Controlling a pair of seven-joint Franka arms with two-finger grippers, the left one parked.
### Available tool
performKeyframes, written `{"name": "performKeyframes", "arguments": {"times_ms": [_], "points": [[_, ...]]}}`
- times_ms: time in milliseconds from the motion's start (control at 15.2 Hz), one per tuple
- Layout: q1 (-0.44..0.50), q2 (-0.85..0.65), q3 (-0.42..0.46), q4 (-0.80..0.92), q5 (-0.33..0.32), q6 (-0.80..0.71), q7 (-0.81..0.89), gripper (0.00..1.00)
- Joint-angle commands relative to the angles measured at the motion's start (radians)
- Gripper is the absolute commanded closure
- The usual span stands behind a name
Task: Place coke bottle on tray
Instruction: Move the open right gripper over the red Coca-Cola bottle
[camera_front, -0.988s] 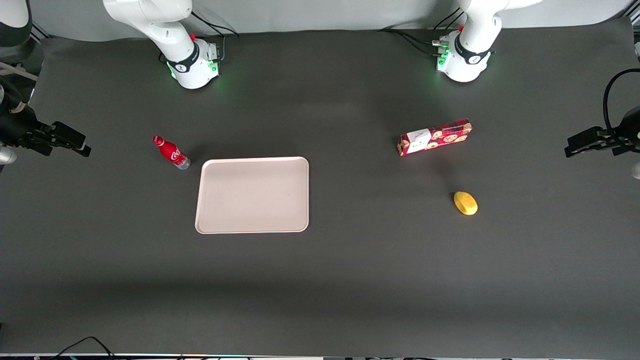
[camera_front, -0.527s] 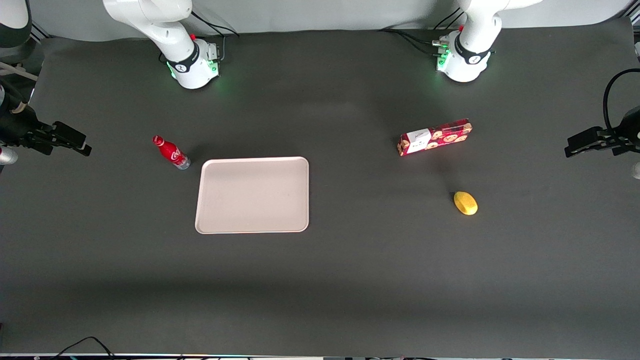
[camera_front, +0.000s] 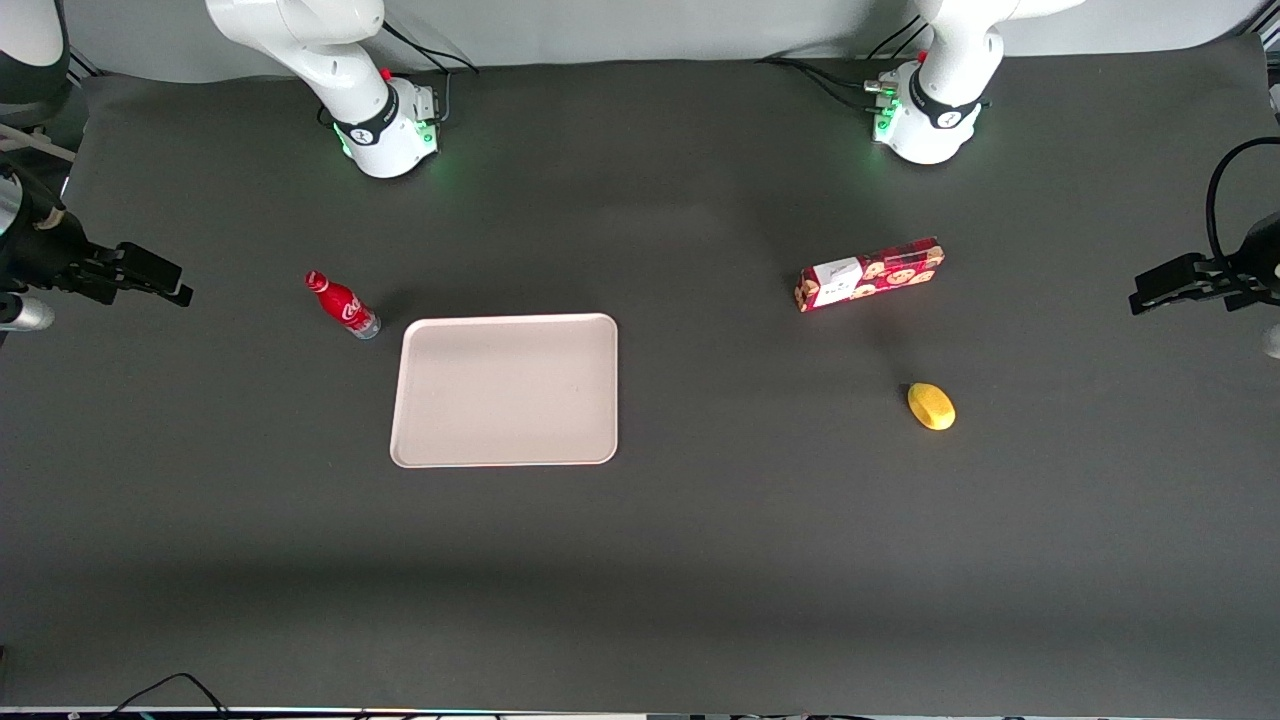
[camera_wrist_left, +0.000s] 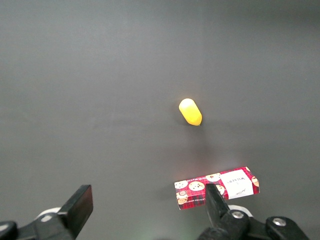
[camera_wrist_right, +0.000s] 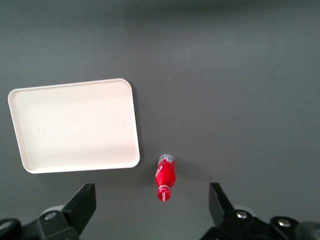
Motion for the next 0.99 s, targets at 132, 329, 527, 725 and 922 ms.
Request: {"name": "performKeyframes", "arguments": {"times_ms": [132, 329, 527, 725, 922], "points": [[-0.004, -0.197, 0.034, -0.32, 0.004, 0.103, 0.019, 0.0], [-0.004, -0.343, 0.051, -0.548, -0.002, 0.232, 0.036, 0.0], [-0.006, -0.441, 0.054, -0.741, -0.002, 0.372, 0.036, 0.0], [-0.012, -0.499, 0.054, -0.895, -0.002, 0.521, 0.034, 0.0], [-0.015, -0.503, 0.054, -0.973, -0.001, 0.593, 0.034, 0.0]]}}
